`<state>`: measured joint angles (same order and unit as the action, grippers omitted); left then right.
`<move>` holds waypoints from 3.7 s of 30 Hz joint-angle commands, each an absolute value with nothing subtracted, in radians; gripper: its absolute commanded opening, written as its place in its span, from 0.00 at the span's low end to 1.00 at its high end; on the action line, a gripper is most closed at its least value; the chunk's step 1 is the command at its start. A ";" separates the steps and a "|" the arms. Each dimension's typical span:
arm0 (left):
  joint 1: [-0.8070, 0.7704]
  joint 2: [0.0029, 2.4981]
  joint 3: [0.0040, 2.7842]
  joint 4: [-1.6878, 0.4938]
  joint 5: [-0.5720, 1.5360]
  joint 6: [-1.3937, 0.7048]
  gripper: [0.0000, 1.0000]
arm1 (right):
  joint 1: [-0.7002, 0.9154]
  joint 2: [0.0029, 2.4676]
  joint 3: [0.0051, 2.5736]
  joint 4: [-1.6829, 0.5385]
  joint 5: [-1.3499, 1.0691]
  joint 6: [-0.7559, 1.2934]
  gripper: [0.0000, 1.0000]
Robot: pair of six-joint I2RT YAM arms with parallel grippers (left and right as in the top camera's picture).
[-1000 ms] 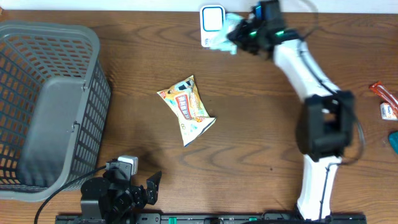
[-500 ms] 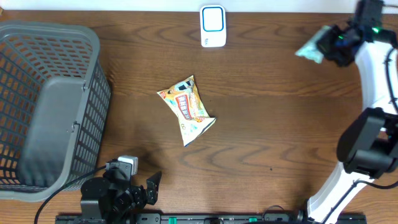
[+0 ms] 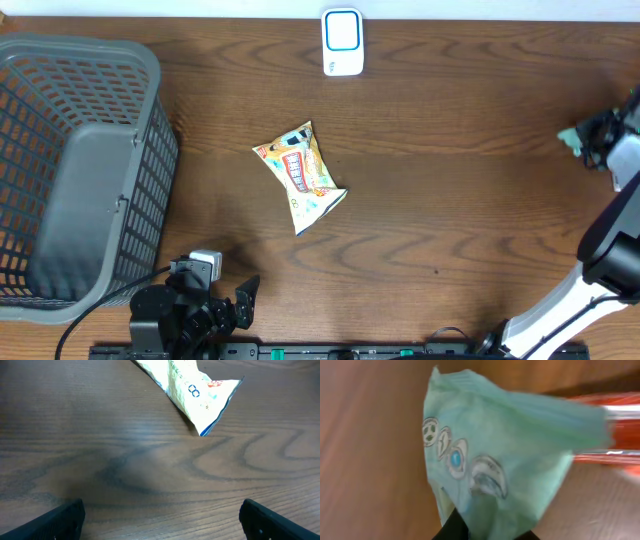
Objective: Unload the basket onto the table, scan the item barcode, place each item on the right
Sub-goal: 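Carry the wipes pack to the right edge and release it, then move the right gripper over the yellow snack bag and grasp it, then lift and rotate the yellow snack bag with the right gripper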
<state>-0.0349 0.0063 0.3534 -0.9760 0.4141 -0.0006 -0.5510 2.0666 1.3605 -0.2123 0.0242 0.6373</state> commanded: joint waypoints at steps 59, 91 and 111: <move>-0.039 0.005 0.353 -0.987 0.422 -0.001 0.99 | 0.733 2.091 1.601 -0.595 0.089 0.178 0.01; -0.039 0.005 0.353 -0.987 0.422 -0.001 0.99 | 0.618 2.101 1.929 -1.148 -0.060 0.260 0.01; -0.039 0.005 0.353 -0.987 0.422 -0.001 0.99 | 0.642 2.107 1.630 -1.080 -0.059 0.272 0.01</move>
